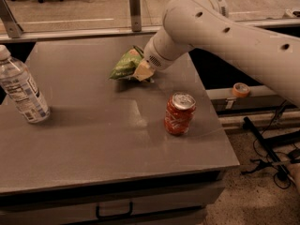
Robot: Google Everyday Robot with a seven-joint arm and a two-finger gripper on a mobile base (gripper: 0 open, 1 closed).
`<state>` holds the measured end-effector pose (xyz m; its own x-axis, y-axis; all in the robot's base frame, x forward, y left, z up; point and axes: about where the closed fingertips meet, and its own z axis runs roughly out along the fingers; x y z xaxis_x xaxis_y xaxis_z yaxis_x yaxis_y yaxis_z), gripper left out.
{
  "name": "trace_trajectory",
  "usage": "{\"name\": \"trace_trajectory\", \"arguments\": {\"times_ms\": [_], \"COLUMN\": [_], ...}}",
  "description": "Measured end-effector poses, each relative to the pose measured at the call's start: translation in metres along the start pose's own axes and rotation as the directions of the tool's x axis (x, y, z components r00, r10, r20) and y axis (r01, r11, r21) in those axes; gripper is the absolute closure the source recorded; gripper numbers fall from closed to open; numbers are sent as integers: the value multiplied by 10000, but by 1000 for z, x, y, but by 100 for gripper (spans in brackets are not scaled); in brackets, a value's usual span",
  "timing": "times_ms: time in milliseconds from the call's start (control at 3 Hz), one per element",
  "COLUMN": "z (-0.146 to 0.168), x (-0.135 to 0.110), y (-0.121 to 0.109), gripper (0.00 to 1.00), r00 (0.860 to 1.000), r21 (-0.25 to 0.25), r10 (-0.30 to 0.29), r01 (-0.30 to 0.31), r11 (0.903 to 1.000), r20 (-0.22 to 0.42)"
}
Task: Pick green jalapeno chip bag
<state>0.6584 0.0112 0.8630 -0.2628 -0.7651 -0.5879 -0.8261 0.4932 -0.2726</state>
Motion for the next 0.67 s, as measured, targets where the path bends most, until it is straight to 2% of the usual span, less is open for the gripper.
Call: {"name": "trace_trajectory", "arguments": {"times_ms": [333,667], "z": [-49,-90], "x": [-18,-26], "y": [-3,1], "gripper": [87,100], "r00": [9913,9709], "r21": [457,76], "r10": [-760,-1173], "r01": [714,1183], "r11": [9964,9929], "r20": [1071,2089]}}
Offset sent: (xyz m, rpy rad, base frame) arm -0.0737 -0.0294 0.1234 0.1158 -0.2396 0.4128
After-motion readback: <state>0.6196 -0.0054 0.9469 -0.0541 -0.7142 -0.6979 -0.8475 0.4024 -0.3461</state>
